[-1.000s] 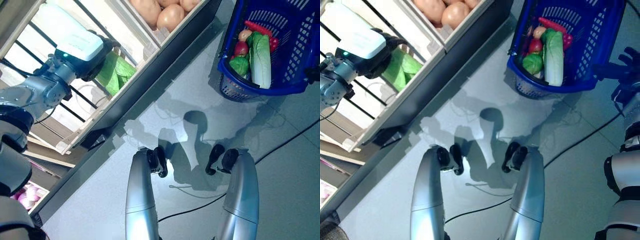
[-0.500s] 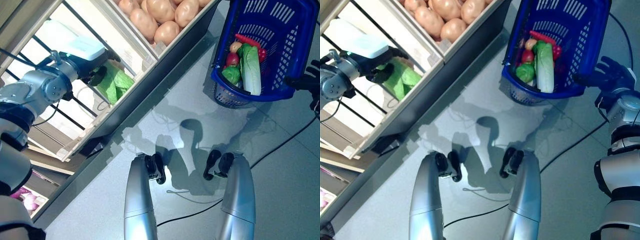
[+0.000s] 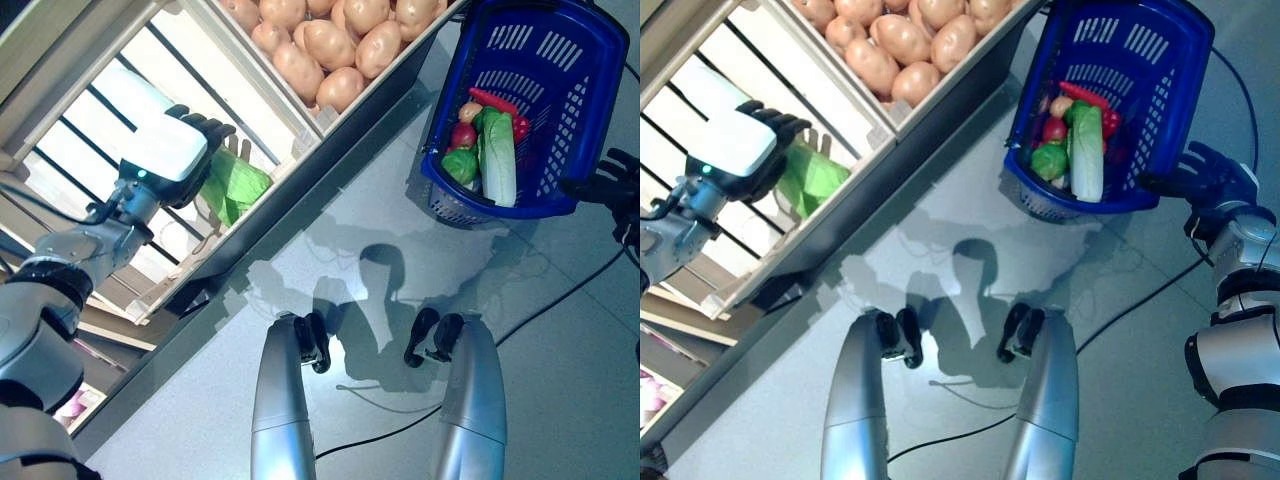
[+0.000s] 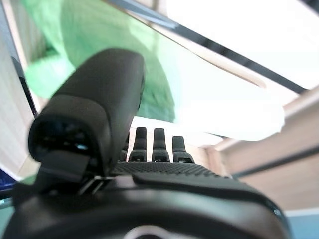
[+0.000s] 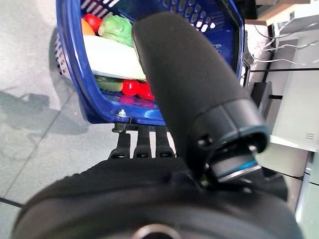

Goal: Put vegetables into the basket

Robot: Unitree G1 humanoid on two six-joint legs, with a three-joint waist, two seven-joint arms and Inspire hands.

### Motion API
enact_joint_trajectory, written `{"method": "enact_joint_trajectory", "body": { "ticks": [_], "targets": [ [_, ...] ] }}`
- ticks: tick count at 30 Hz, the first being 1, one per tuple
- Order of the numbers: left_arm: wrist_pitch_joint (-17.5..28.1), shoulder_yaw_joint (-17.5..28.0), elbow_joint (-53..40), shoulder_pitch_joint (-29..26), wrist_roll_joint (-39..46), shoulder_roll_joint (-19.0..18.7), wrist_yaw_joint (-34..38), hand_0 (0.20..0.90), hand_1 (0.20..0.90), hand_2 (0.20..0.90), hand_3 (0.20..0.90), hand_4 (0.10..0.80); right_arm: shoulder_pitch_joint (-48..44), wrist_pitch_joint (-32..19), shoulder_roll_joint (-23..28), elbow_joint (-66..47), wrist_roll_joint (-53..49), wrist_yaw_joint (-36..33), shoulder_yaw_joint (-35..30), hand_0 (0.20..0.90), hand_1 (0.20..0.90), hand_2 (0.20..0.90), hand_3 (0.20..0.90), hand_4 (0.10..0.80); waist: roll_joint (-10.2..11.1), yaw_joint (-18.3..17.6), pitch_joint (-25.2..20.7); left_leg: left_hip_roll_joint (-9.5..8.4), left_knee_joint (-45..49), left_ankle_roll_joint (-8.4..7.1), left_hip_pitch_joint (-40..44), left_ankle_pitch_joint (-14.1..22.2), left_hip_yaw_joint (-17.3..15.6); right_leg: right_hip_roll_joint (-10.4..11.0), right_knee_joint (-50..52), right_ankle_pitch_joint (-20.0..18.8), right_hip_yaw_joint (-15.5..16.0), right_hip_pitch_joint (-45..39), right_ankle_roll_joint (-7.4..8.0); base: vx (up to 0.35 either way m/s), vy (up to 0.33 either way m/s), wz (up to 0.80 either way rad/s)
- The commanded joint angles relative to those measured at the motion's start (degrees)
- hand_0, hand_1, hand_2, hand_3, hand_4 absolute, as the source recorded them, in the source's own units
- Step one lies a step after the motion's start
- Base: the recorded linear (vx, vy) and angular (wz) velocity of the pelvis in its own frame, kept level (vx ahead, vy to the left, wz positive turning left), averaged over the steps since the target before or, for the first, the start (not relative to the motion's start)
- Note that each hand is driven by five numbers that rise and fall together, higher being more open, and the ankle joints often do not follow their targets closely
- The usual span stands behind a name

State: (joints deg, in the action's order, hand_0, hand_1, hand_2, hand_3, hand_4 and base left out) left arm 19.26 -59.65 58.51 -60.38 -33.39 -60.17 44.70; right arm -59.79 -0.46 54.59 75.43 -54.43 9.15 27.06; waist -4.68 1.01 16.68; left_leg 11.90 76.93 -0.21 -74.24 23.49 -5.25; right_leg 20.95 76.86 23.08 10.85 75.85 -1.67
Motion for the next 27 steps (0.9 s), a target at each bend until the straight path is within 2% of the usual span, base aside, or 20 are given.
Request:
{"method": "enact_joint_trajectory", "body": {
  "ticks": [1,5,9,14,18,21,24,27],
  "targets": [
    [-2.3,7.1,3.7,-5.6,-0.6,-5.4,4.2,0.9,0.9,0.9,0.9,0.8,-2.1,-4.8,2.5,-0.2,-0.7,2.9,-3.9,0.9,0.9,0.9,0.9,0.8,0.9,0.4,2.9,0.23,-8.4,-2.07,9.0,2.4,-0.6,1.7,-6.6,1.7,-2.7,-11.2,-0.48,0.058,-0.017,0.01],
    [1.3,6.5,2.9,-5.1,1.2,-6.3,-8.1,0.9,0.9,0.9,0.9,0.8,-1.9,-4.5,3.5,0.6,0.0,4.1,-3.8,0.9,0.9,0.9,0.9,0.8,0.0,0.3,3.3,0.15,-10.5,-2.37,12.9,2.4,-1.5,1.6,-8.0,1.9,-2.8,-14.5,-0.13,0.024,-0.005,0.01],
    [1.3,6.2,0.4,-4.2,3.7,-7.2,-18.0,0.9,0.9,0.9,0.9,0.8,-1.8,-3.6,4.4,0.5,0.6,5.1,-3.5,0.9,0.9,0.9,0.9,0.8,-1.1,-0.1,4.0,0.12,-12.2,-2.5,15.7,2.2,-2.4,1.4,-9.1,1.9,-3.3,-16.8,0.27,0.006,0.028,0.02],
    [-1.4,5.3,-1.5,-6.2,5.8,-7.6,-16.5,0.9,0.9,0.9,0.9,0.8,-1.4,-2.6,4.2,1.3,1.4,6.5,-3.5,0.9,0.9,0.9,0.9,0.8,-1.7,-0.4,4.8,-0.22,-14.6,-2.44,18.2,1.8,-3.1,1.5,-10.7,1.9,-3.3,-19.0,0.54,-0.002,0.006,-0.01],
    [1.8,6.0,-2.9,-5.2,5.8,-8.6,-20.7,0.9,0.9,0.9,0.9,0.8,1.3,-3.2,4.4,1.4,2.3,7.5,-4.9,0.9,0.9,0.9,0.9,0.8,-2.1,-0.2,5.0,-0.87,-18.0,-2.62,20.8,0.6,-3.3,1.3,-13.4,1.3,-2.7,-21.7,0.61,0.006,-0.003,0.07],
    [2.5,6.0,-4.0,-4.5,6.8,-8.9,-23.2,0.9,0.9,0.9,0.9,0.8,1.2,-3.3,4.8,1.4,2.7,7.6,-4.8,0.9,0.9,0.9,0.9,0.8,-2.2,-0.3,5.2,-0.98,-18.8,-2.76,21.5,0.4,-3.3,1.2,-14.1,1.3,-2.7,-22.4,0.59,0.003,0.01,0.03],
    [1.7,5.0,-5.0,-5.5,7.0,-8.8,-21.8,0.9,0.9,0.9,0.9,0.8,0.8,-3.5,4.7,1.3,2.7,7.4,-4.5,0.9,0.9,0.9,0.9,0.8,-2.2,-0.3,5.6,-0.93,-18.4,-2.72,21.2,0.6,-3.1,1.4,-13.5,1.6,-2.9,-22.1,0.56,0.0,0.0,0.0],
    [1.9,4.8,-4.7,-6.6,5.6,-8.2,-16.1,0.9,0.9,0.9,0.9,0.8,0.8,-3.2,4.0,1.1,2.4,7.6,-4.5,0.9,0.9,0.9,0.9,0.8,-1.8,-0.3,5.9,-0.74,-17.3,-2.63,20.5,1.1,-2.8,1.7,-12.5,2.0,-2.8,-21.4,0.58,0.0,0.0,0.0]
  ]
}}
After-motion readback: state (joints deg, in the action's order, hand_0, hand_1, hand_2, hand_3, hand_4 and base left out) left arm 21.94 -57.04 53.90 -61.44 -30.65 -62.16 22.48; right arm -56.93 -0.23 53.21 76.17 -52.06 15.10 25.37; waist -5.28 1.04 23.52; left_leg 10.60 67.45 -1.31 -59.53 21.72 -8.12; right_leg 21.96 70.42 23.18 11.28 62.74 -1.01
